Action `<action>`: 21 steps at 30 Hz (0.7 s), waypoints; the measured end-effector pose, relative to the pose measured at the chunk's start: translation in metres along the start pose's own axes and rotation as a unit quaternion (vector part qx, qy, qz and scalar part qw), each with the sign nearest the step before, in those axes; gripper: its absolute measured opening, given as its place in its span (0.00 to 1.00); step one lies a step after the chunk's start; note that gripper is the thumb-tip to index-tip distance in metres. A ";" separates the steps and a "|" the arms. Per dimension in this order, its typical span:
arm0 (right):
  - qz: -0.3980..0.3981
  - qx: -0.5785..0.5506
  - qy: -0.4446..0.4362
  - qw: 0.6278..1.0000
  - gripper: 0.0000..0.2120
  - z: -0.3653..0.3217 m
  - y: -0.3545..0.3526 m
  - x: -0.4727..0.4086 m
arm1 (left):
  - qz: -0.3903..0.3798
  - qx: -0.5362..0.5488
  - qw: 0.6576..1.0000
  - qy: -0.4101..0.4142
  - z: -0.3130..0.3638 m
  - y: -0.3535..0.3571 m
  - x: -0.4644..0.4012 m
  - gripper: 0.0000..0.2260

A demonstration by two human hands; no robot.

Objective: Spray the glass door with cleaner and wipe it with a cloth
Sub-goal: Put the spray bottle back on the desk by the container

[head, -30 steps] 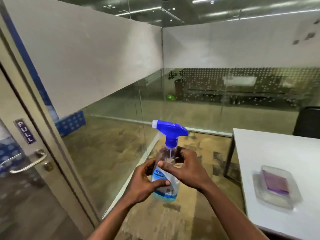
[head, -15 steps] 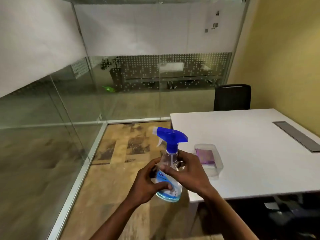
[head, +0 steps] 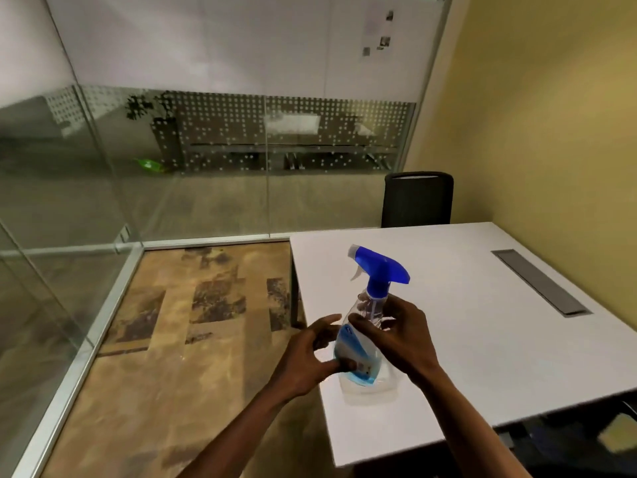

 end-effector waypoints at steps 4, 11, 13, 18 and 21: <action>0.004 -0.001 0.009 1.000 0.18 0.025 0.007 -0.037 | -0.003 0.006 1.000 -0.007 -0.013 0.010 -0.047 0.36; -0.004 0.000 0.015 1.000 0.20 0.055 0.015 -0.097 | 0.007 0.004 1.000 -0.022 -0.022 0.024 -0.104 0.36; 0.000 0.005 0.013 1.000 0.19 0.067 0.013 -0.114 | 0.023 0.007 0.999 -0.034 -0.027 0.031 -0.119 0.37; -0.002 0.020 0.008 1.000 0.20 0.102 -0.001 -0.155 | 0.043 0.010 0.996 -0.071 -0.042 0.056 -0.157 0.39; -0.007 0.030 0.001 1.000 0.19 0.119 -0.019 -0.178 | 0.052 0.005 0.995 -0.086 -0.040 0.084 -0.177 0.40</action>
Point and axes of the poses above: each hand's wrist, its own x-axis away from the middle knuckle, its own y-axis out of the palm, z = x × y, the point moved 6 cm from there along -x, towards the middle knuckle, and after that the axes turned 5 degrees about z, right-handed, at the moved point
